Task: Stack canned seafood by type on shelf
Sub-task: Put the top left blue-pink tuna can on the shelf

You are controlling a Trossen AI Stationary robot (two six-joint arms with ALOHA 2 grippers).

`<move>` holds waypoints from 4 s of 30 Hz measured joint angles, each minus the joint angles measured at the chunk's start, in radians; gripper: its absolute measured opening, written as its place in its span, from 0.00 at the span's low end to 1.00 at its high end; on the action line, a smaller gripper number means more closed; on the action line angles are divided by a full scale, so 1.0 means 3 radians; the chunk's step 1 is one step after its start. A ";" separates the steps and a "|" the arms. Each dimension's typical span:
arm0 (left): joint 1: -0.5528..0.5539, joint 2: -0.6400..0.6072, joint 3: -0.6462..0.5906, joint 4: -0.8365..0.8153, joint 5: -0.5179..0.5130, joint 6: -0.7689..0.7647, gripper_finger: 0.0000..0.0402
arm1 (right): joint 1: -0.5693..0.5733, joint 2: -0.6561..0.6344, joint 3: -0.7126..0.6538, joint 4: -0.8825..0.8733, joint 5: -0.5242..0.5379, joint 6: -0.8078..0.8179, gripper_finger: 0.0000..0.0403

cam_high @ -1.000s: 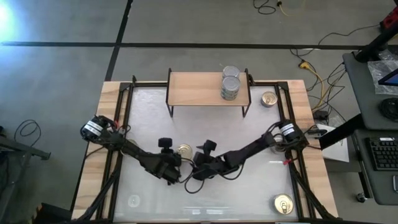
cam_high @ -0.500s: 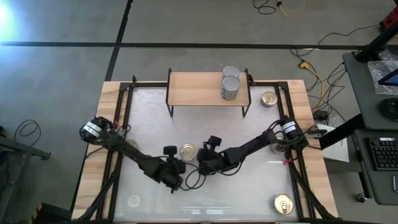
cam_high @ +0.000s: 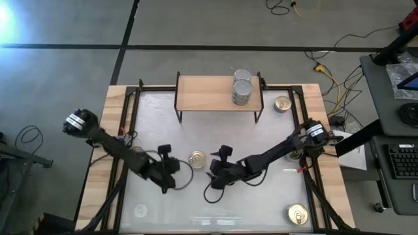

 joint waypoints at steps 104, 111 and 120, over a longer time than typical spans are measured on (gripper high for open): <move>0.0520 0.1123 -0.1262 0.4507 0.0550 0.0864 0.95 | -0.0528 0.0199 -0.0106 0.0513 -0.0937 0.0117 0.99; 0.0513 0.1338 -0.1261 0.4922 0.0560 0.0883 0.95 | -0.0527 0.0310 -0.0040 0.0525 -0.0938 0.0147 0.99; 0.0513 0.1286 -0.1259 0.4939 0.0631 0.0708 0.90 | -0.0525 0.0223 0.0031 0.0343 -0.0965 0.0089 0.99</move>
